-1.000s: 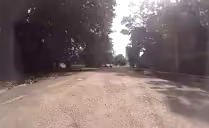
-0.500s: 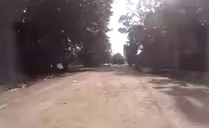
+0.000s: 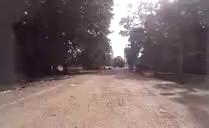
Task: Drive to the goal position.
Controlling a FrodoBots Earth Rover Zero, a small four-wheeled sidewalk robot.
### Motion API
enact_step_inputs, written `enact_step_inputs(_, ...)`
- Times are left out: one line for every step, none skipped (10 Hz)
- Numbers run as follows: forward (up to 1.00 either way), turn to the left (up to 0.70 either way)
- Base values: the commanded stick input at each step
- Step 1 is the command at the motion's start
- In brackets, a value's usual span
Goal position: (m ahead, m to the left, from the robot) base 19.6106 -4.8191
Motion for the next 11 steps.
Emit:
enact_step_inputs(0.7, 0.0)
enact_step_inputs(0.7, 0.0)
enact_step_inputs(0.7, 0.0)
enact_step_inputs(0.7, 0.0)
enact_step_inputs(0.7, 0.0)
enact_step_inputs(0.7, 0.0)
enact_step_inputs(0.7, 0.0)
enact_step_inputs(0.7, 0.0)
enact_step_inputs(0.7, 0.0)
enact_step_inputs(0.7, 0.0)
enact_step_inputs(0.7, 0.0)
